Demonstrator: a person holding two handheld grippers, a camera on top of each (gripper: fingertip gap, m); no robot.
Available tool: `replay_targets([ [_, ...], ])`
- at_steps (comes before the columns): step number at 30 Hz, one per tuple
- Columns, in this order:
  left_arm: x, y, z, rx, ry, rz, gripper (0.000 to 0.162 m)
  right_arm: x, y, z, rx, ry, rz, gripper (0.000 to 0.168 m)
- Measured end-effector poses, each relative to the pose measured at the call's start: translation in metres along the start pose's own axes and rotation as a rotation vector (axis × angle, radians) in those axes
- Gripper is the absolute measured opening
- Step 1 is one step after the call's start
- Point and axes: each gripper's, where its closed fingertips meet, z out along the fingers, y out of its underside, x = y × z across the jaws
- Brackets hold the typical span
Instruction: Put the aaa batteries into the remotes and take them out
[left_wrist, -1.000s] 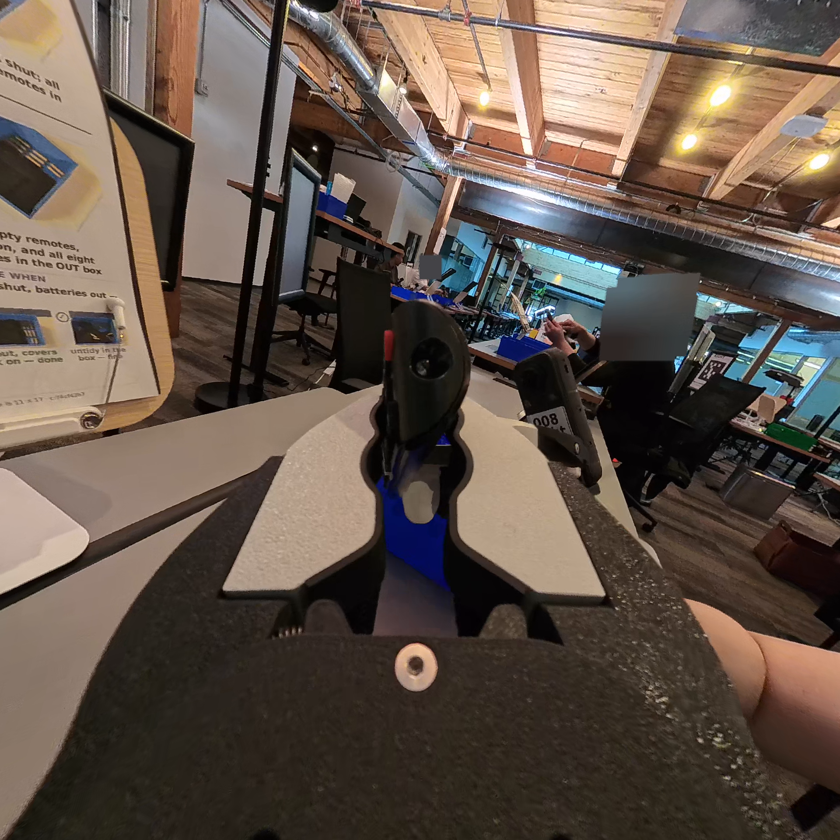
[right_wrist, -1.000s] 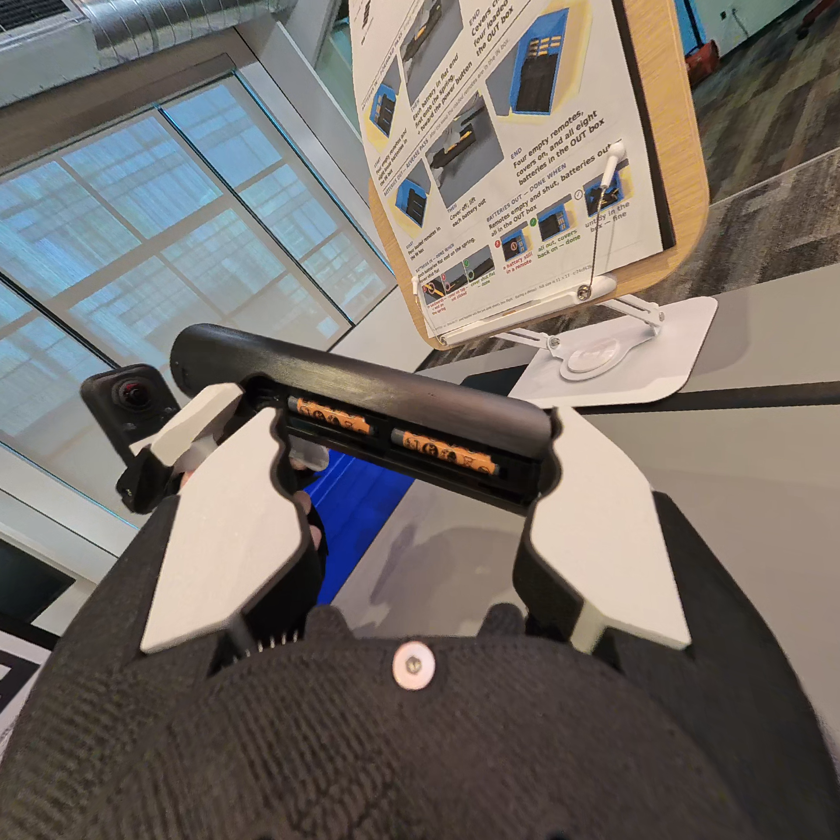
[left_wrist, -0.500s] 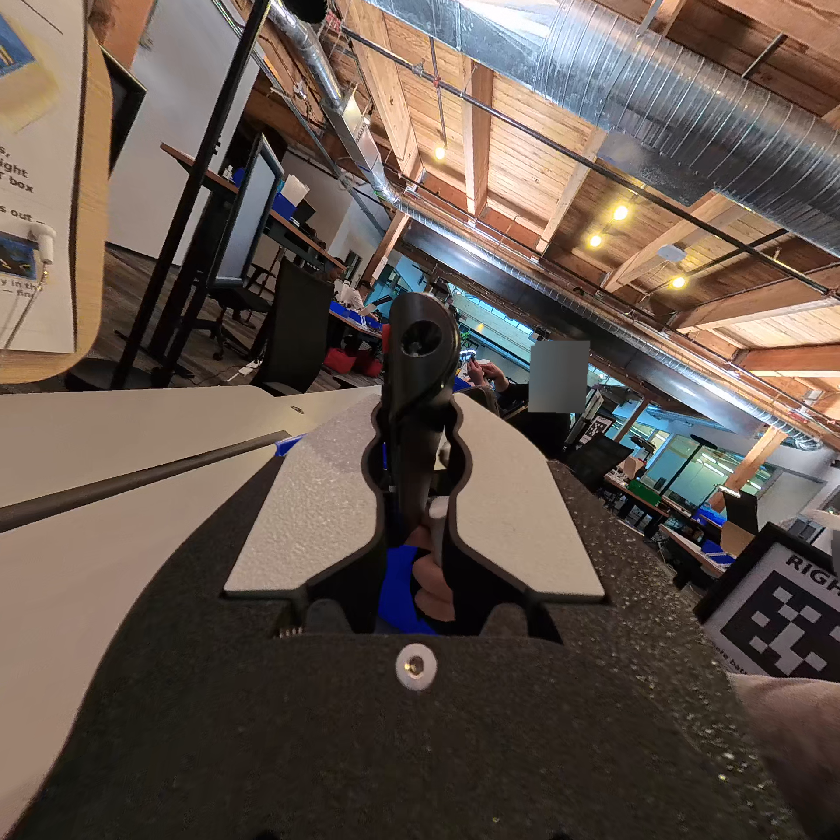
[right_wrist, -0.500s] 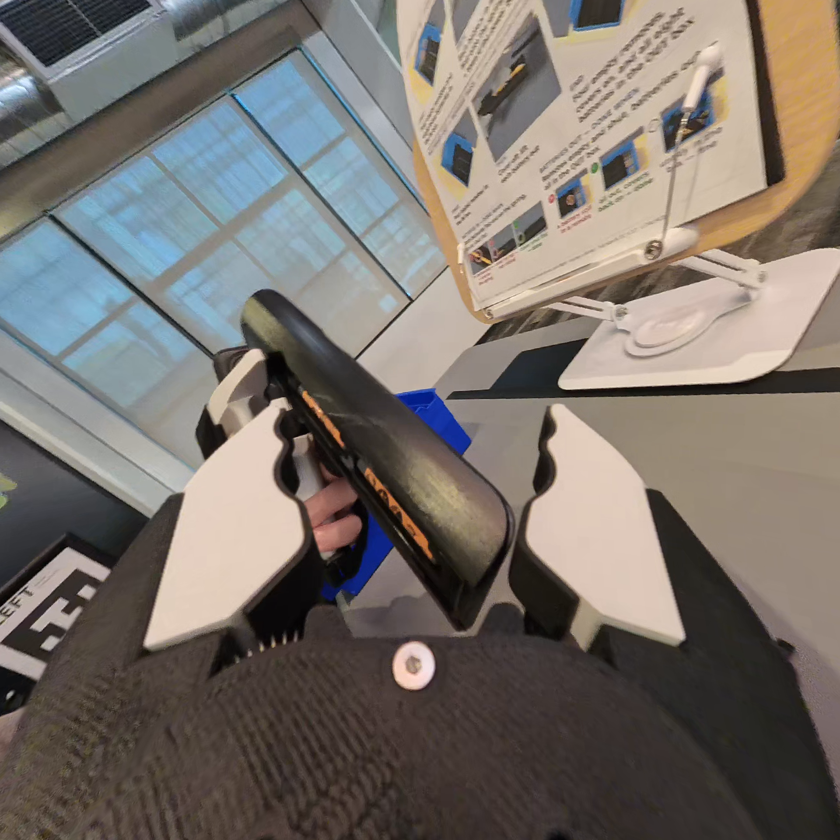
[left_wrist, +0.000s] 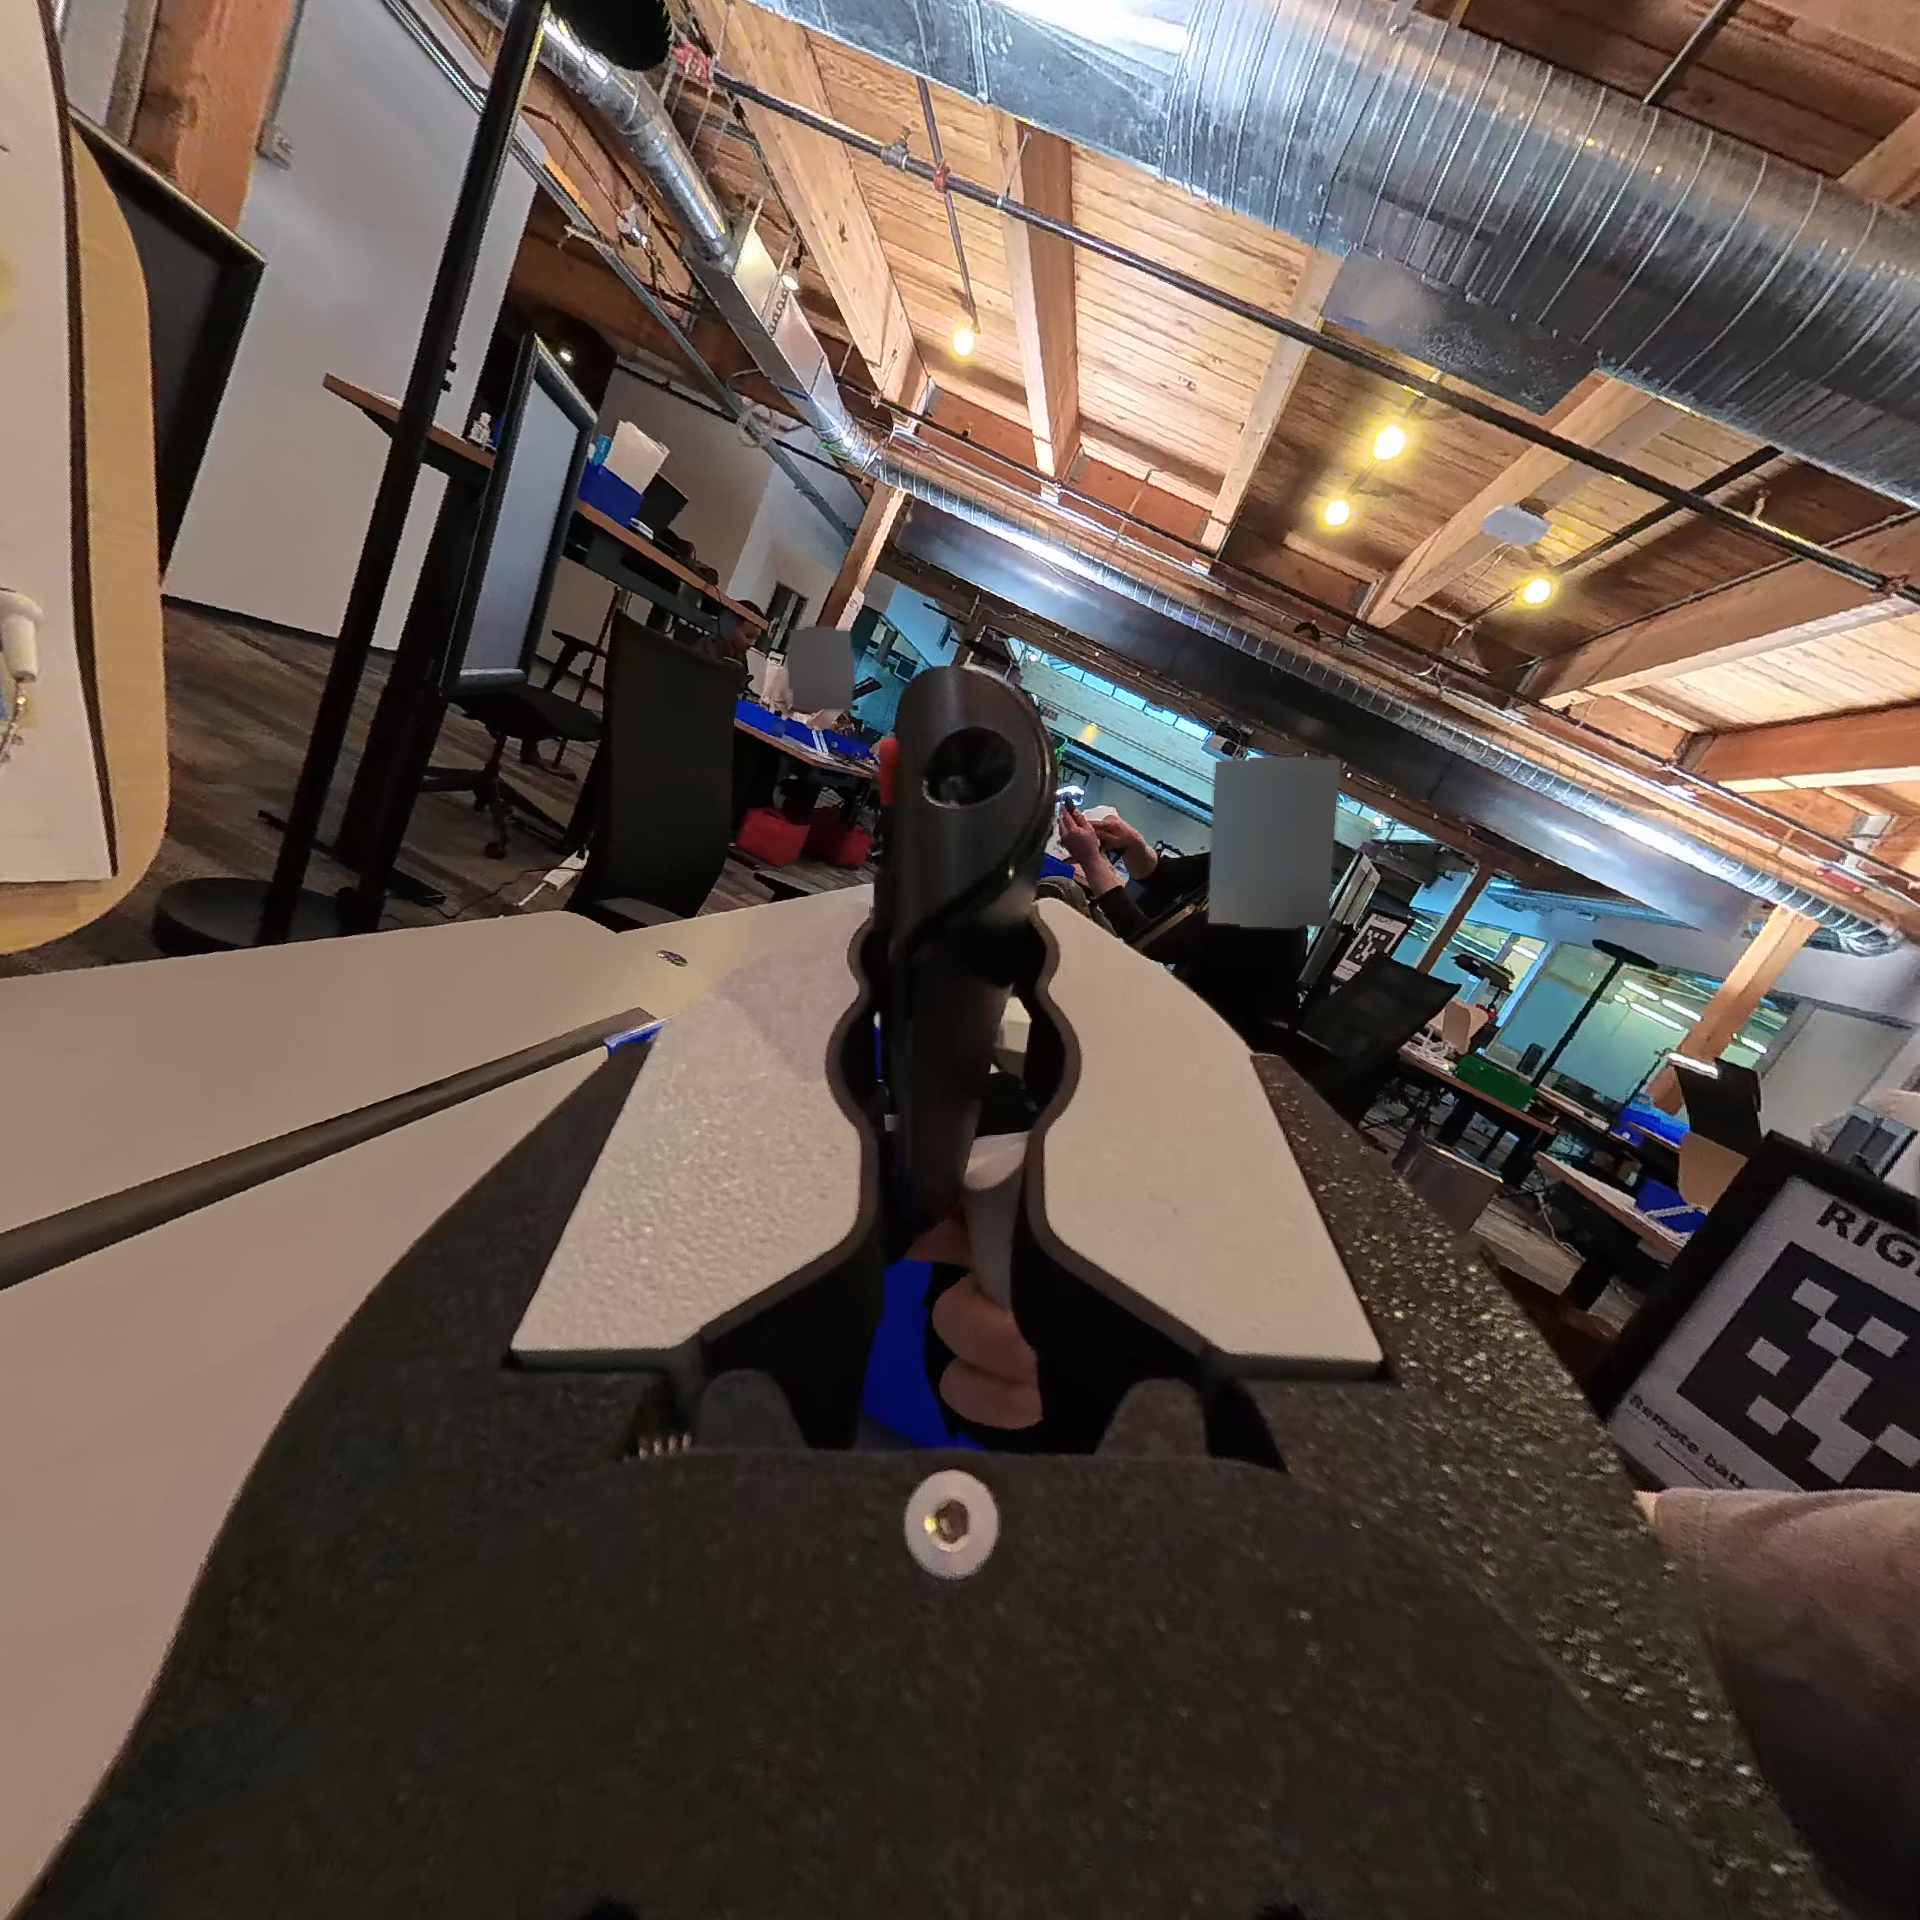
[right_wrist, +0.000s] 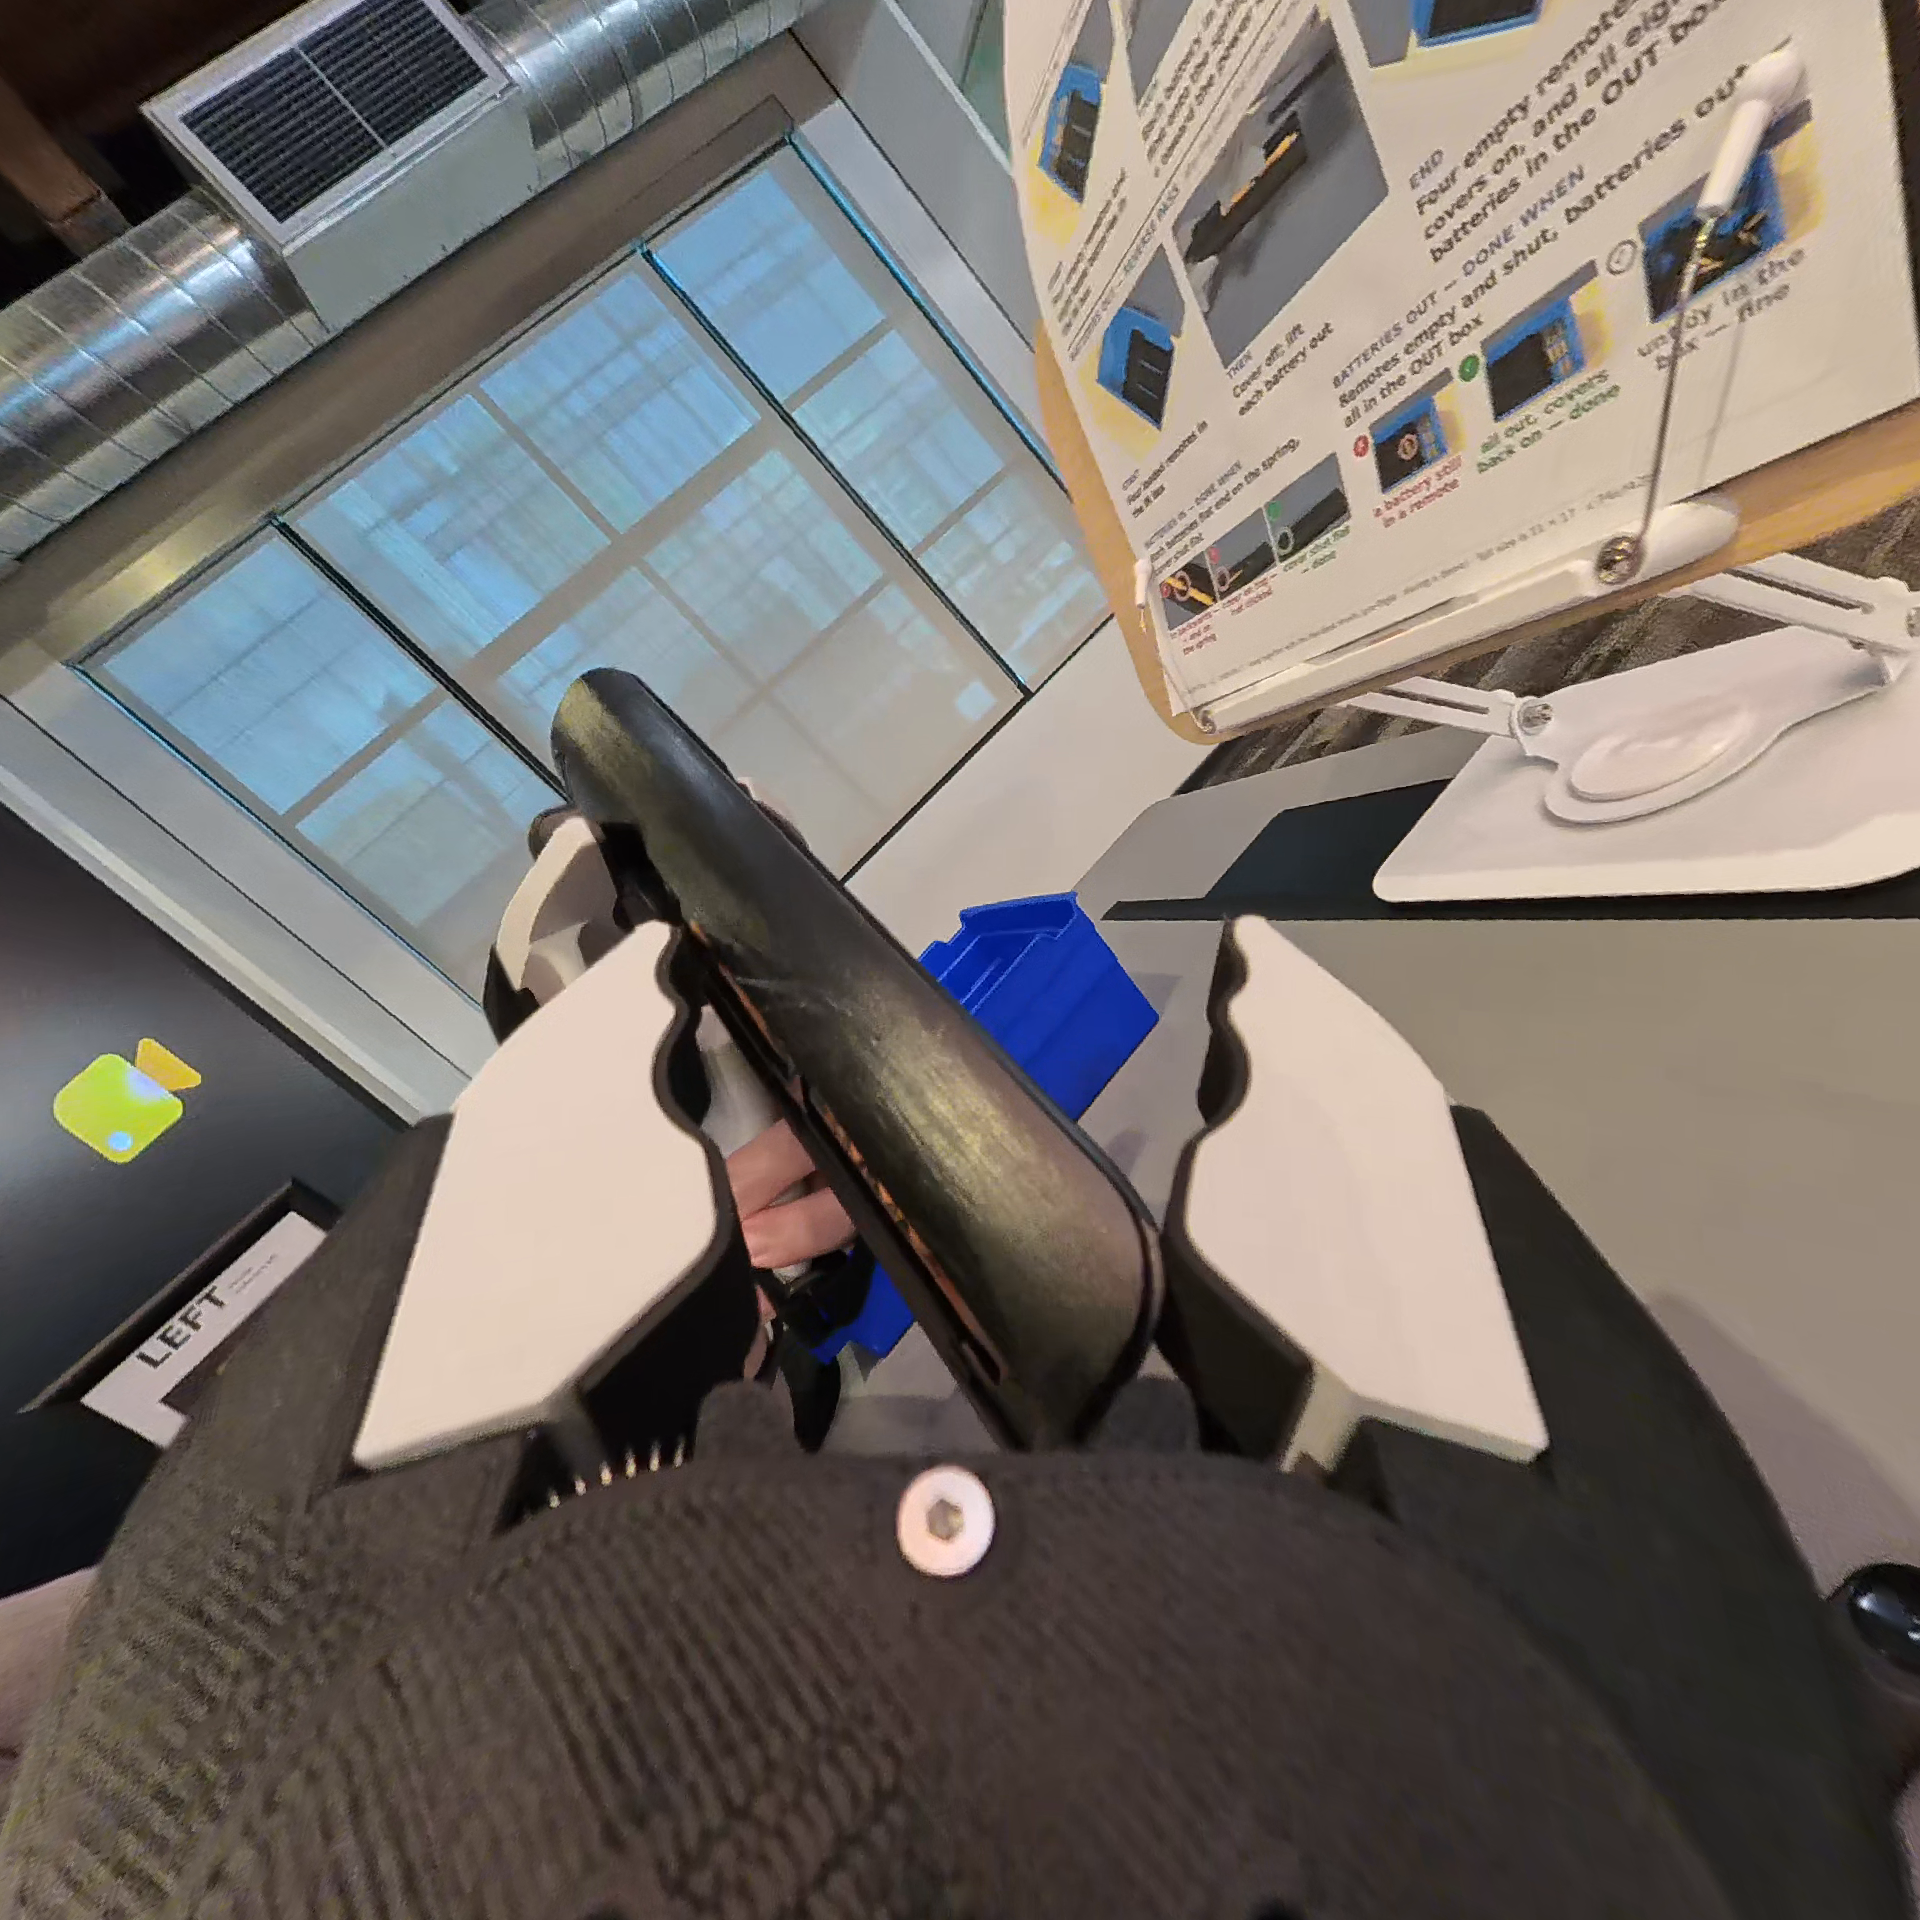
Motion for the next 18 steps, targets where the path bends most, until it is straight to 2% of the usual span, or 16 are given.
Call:
replay_targets([
  [7,0.002,0.002,0.001,-0.008,-0.002,0.012,0.024,-0.001,0.000,-0.003,-0.011,-0.014,0.027,0.091],
  [18,0.012,-0.006,0.000,0.039,0.049,0.013,0.023,-0.020,-0.004,-0.008,-0.028,-0.075,-0.064,0.071],
])
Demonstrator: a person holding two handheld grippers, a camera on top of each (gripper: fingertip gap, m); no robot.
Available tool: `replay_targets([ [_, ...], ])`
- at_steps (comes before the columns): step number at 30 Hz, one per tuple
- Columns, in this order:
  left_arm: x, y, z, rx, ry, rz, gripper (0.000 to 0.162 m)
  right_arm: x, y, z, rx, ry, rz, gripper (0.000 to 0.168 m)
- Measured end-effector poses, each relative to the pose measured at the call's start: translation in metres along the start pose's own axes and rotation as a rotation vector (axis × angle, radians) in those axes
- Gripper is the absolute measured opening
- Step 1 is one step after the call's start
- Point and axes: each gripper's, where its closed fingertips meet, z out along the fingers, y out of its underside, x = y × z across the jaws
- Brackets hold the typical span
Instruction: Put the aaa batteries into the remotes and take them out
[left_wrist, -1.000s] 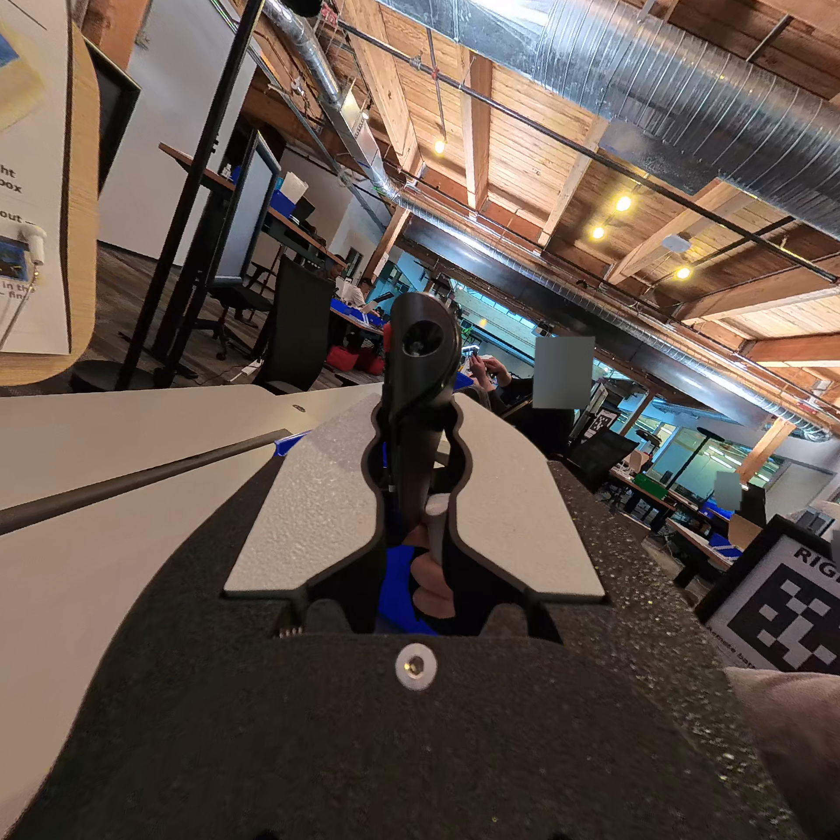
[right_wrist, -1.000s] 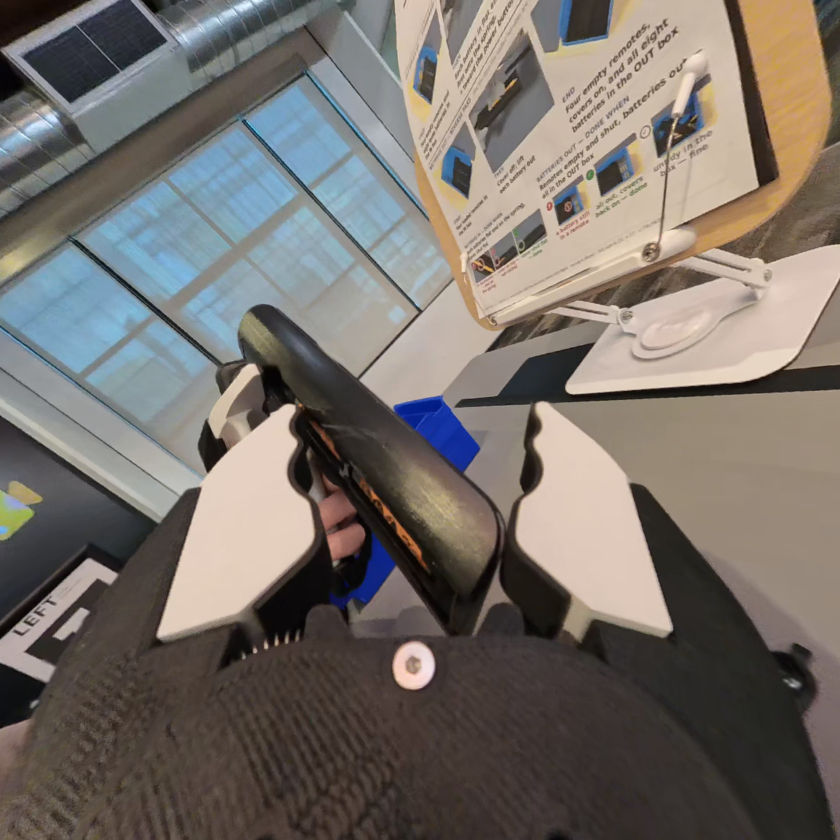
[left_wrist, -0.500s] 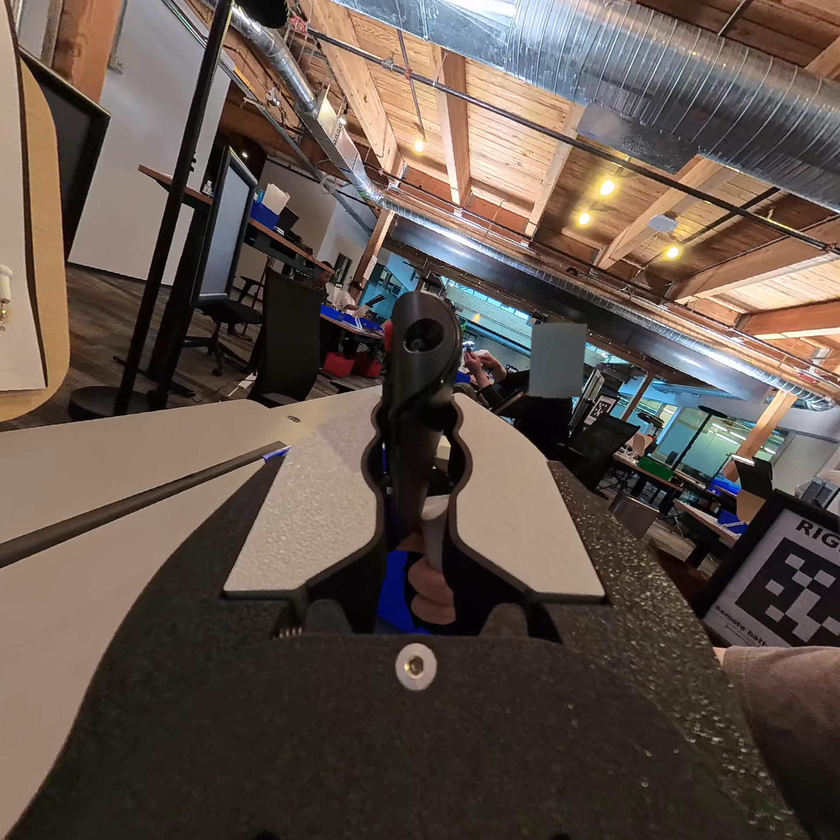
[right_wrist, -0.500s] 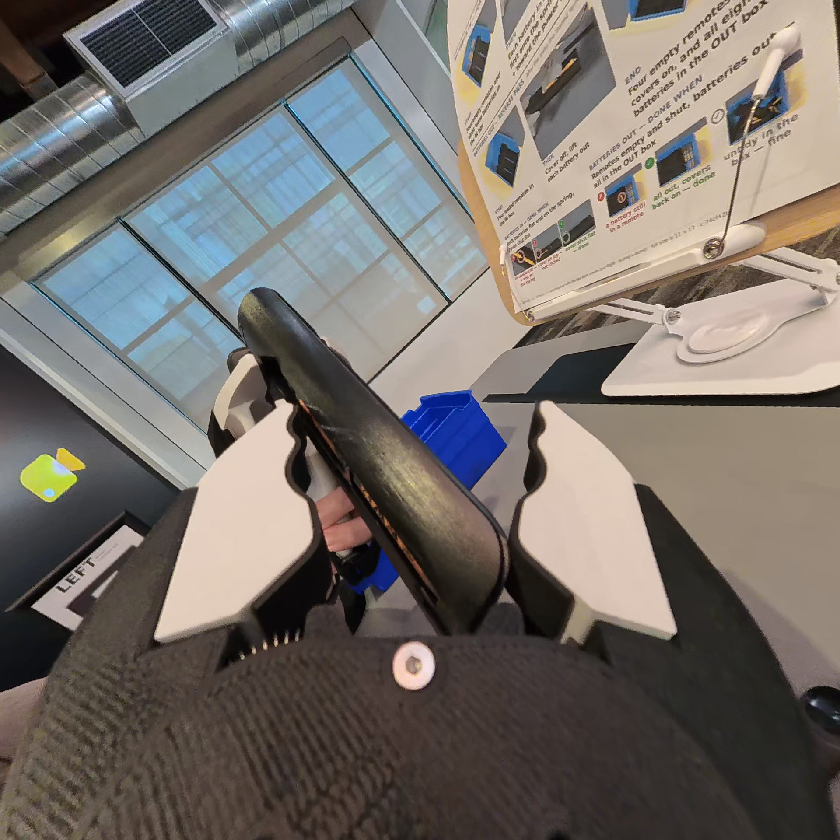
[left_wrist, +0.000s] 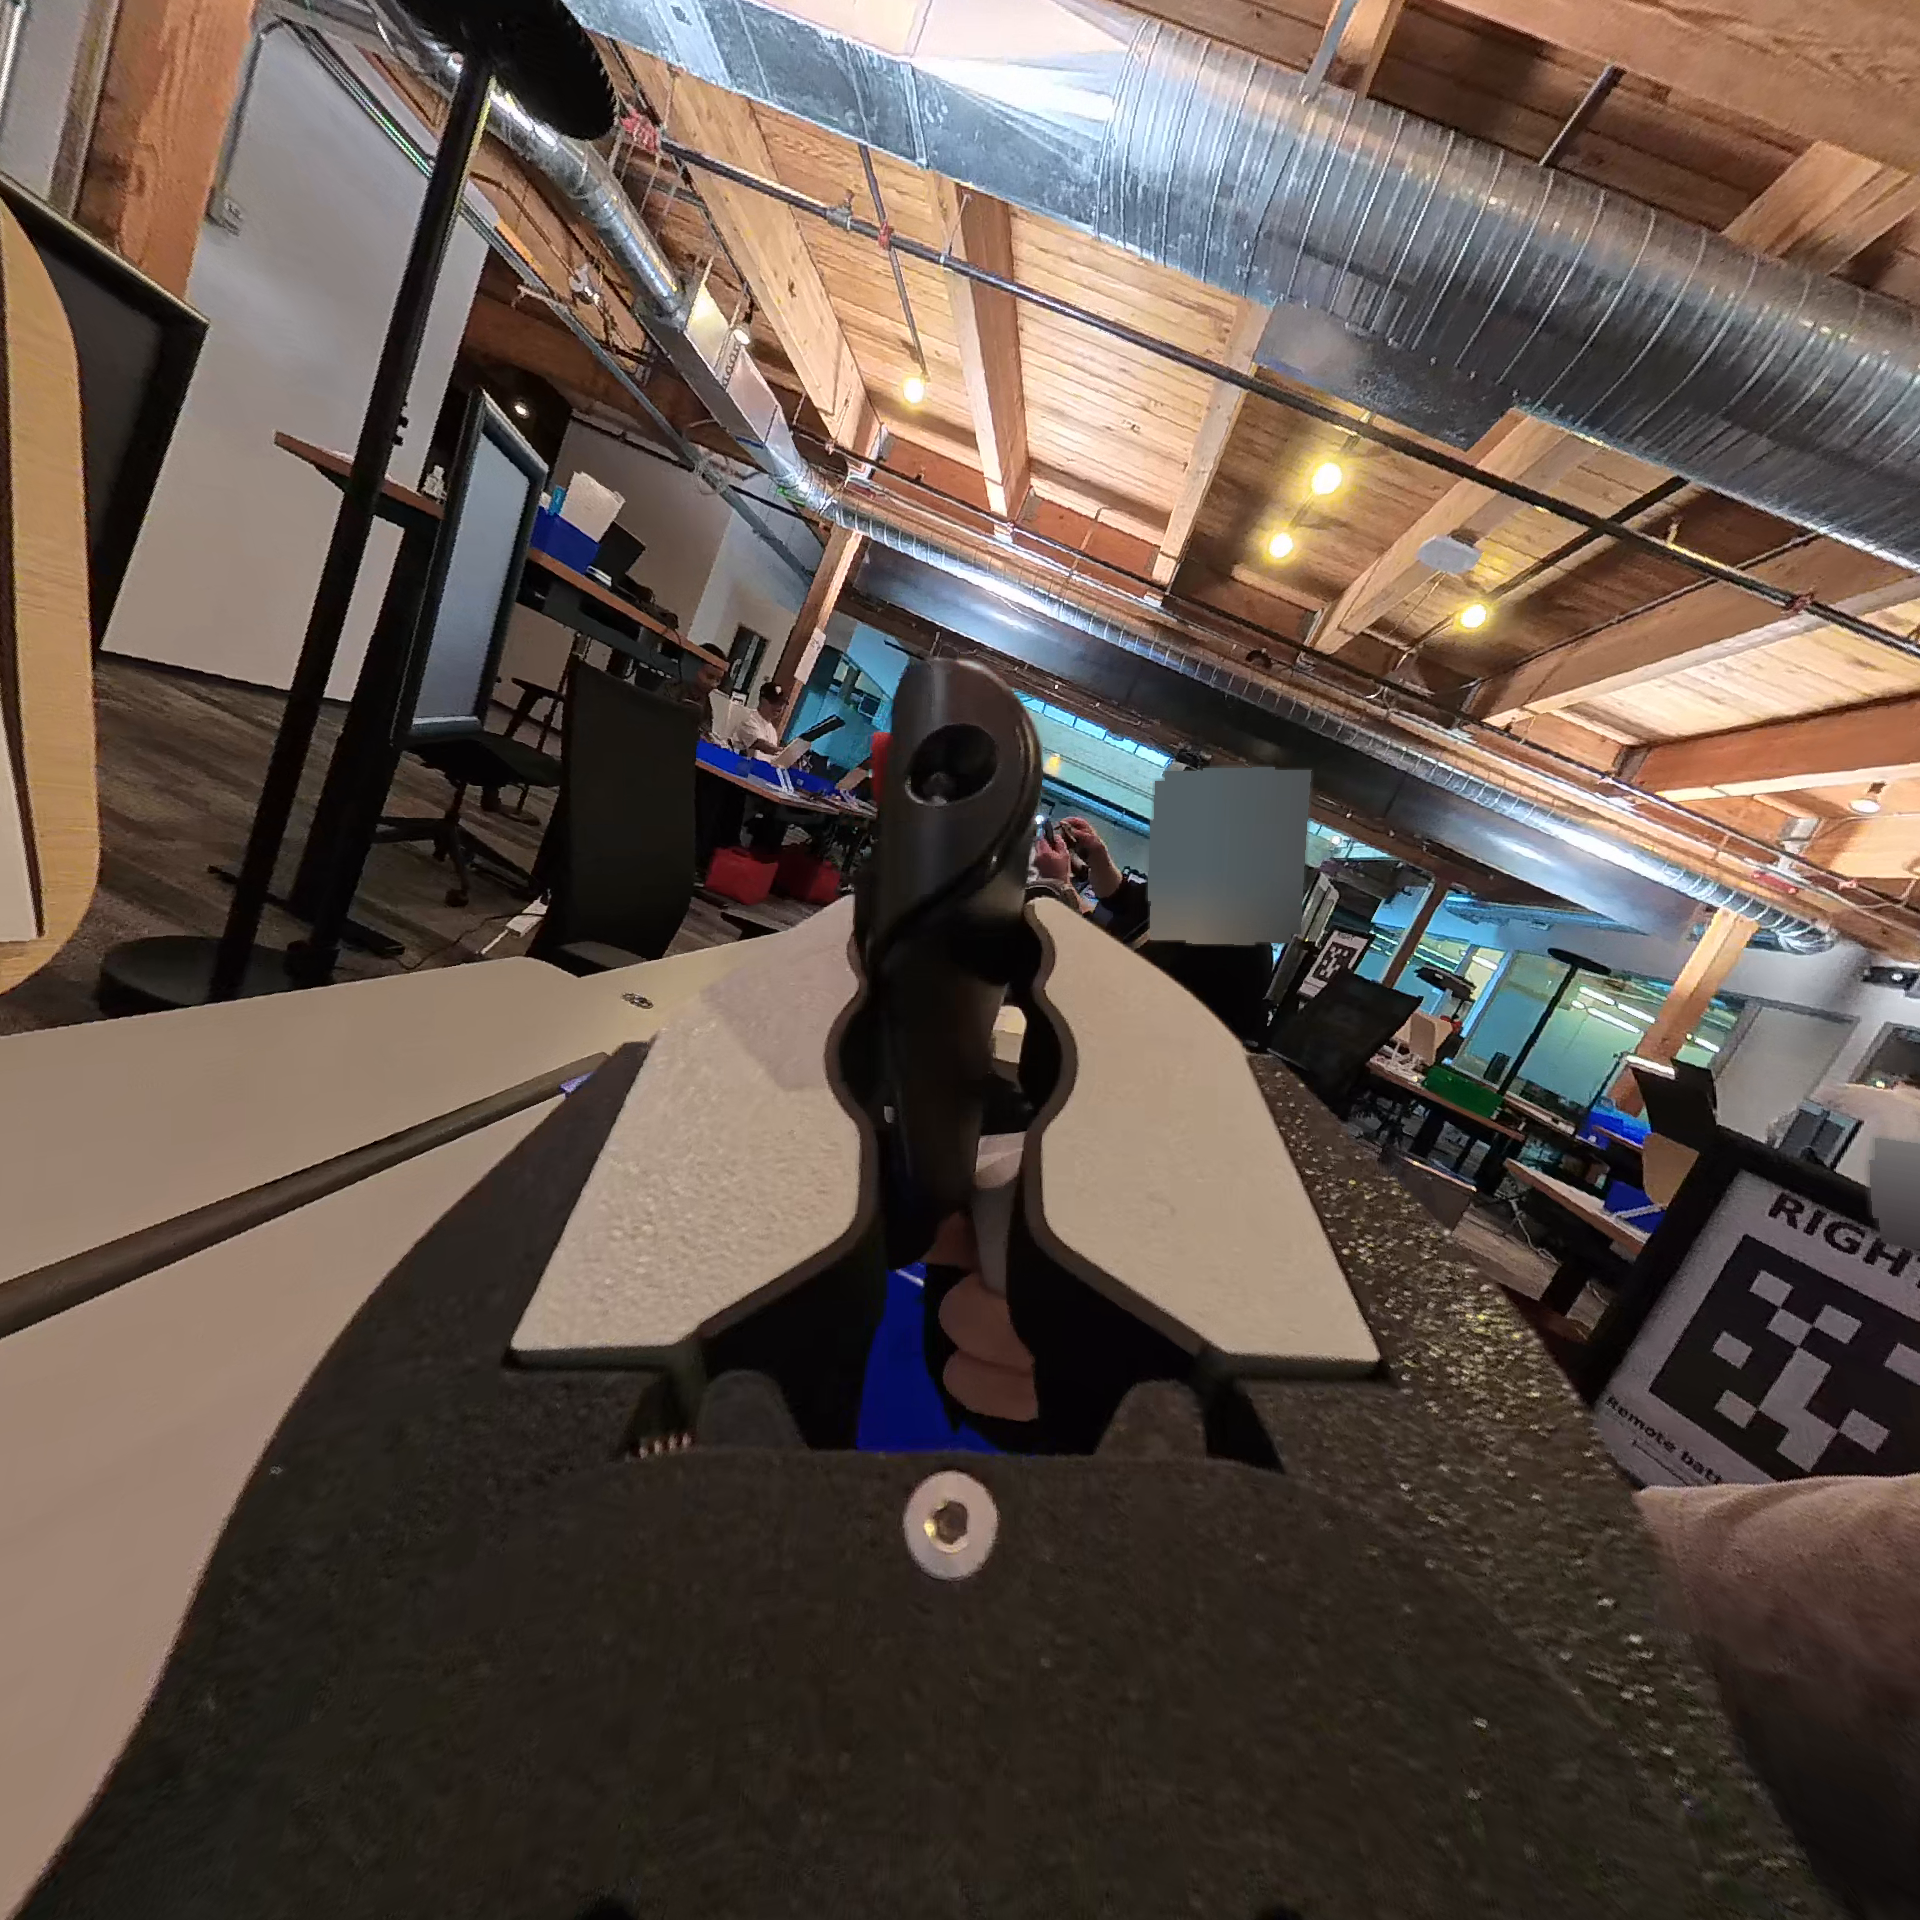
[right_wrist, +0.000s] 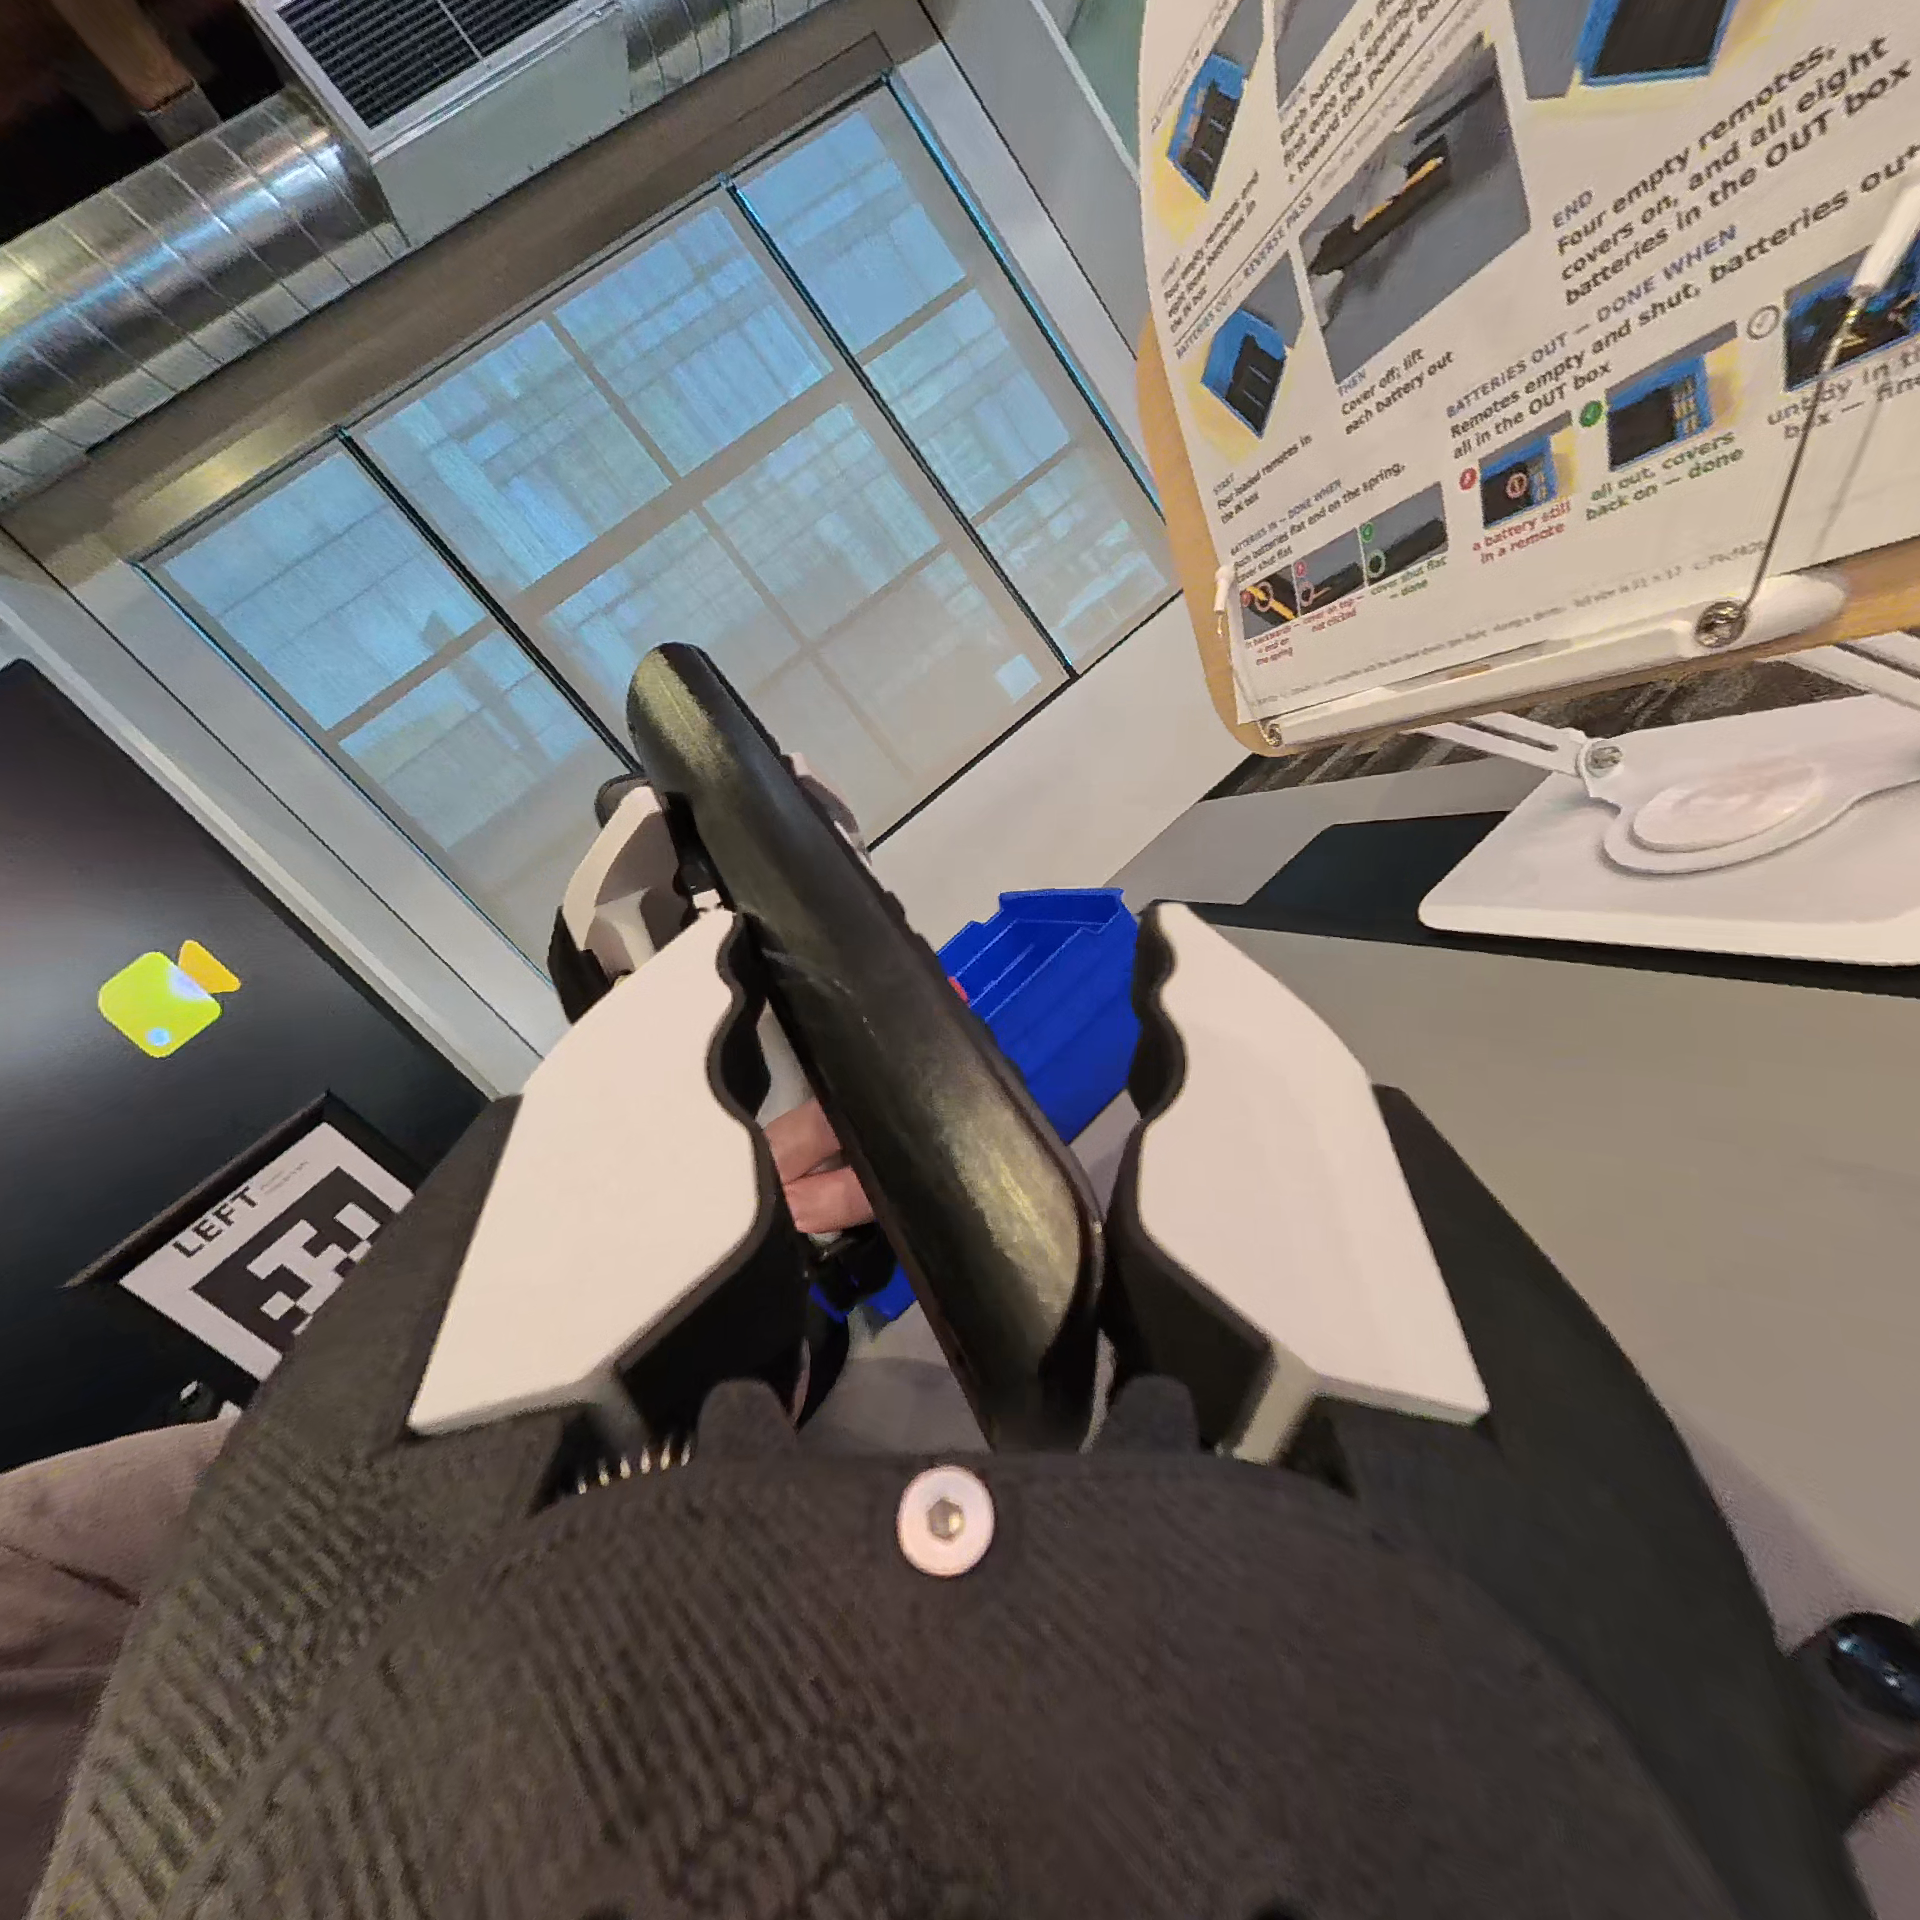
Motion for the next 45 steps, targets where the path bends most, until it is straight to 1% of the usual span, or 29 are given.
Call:
replay_targets([
  [3,0.000,-0.003,-0.001,0.004,0.013,-0.025,0.023,-0.006,0.001,0.000,-0.016,-0.040,-0.011,0.061],
  [7,0.000,-0.005,-0.002,0.007,0.026,-0.047,0.024,-0.011,0.000,0.000,-0.028,-0.062,-0.033,0.054],
  [9,0.000,-0.006,-0.002,0.006,0.028,-0.050,0.023,-0.011,0.000,0.001,-0.027,-0.064,-0.045,0.054],
  [15,-0.006,-0.007,-0.003,0.014,-0.010,-0.073,0.024,-0.007,0.001,0.004,0.001,-0.070,0.031,0.056],
  [16,-0.008,-0.006,-0.003,0.009,-0.026,-0.070,0.024,-0.004,0.001,0.004,0.013,-0.061,0.050,0.060],
  [18,-0.010,-0.001,-0.002,-0.009,-0.050,-0.040,0.024,0.003,0.001,0.005,0.048,-0.031,0.094,0.082],
  [20,-0.009,0.002,-0.001,-0.012,-0.059,-0.023,0.024,0.008,0.002,0.005,0.061,0.000,0.108,0.090],
  [23,-0.005,0.006,0.001,-0.022,-0.058,0.005,0.024,0.014,0.001,0.003,0.072,0.058,0.065,0.096],
  [30,0.002,0.005,0.002,-0.021,-0.045,0.035,0.024,0.011,-0.004,0.001,0.078,0.080,0.006,0.098],
  [34,0.005,0.007,0.003,-0.019,-0.038,0.038,0.024,0.011,-0.004,0.001,0.068,0.116,-0.029,0.107],
  [45,0.020,0.002,0.003,-0.006,-0.002,0.090,0.023,-0.007,-0.009,-0.001,0.069,0.046,-0.068,0.097],
])
